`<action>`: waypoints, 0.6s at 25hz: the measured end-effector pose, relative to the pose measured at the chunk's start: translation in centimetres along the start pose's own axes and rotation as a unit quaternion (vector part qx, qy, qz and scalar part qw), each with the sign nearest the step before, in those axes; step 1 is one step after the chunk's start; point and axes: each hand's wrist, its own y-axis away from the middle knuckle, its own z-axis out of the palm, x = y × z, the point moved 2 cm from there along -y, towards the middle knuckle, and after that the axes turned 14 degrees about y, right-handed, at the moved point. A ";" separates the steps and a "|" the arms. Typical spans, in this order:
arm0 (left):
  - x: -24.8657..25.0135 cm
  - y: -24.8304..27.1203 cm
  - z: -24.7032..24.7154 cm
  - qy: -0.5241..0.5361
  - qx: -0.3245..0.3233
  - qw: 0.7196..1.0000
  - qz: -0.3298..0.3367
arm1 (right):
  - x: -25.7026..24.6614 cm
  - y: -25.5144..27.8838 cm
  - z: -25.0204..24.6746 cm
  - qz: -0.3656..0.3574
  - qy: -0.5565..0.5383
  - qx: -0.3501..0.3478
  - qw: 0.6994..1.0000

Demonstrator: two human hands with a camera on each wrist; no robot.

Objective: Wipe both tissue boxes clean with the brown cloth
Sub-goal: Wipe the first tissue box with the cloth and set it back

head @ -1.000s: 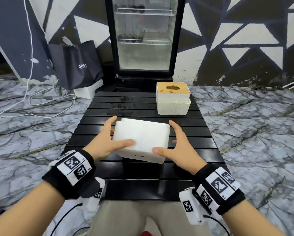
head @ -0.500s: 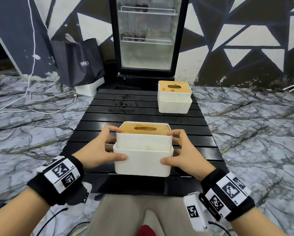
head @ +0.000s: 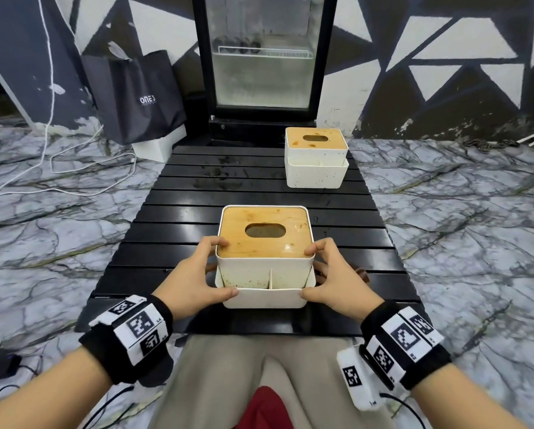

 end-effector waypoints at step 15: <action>0.8 -1.5 1.0 0.036 0.029 0.999 -0.014 | 4.3 -1.9 -5.1 0.061 0.274 0.034 0.959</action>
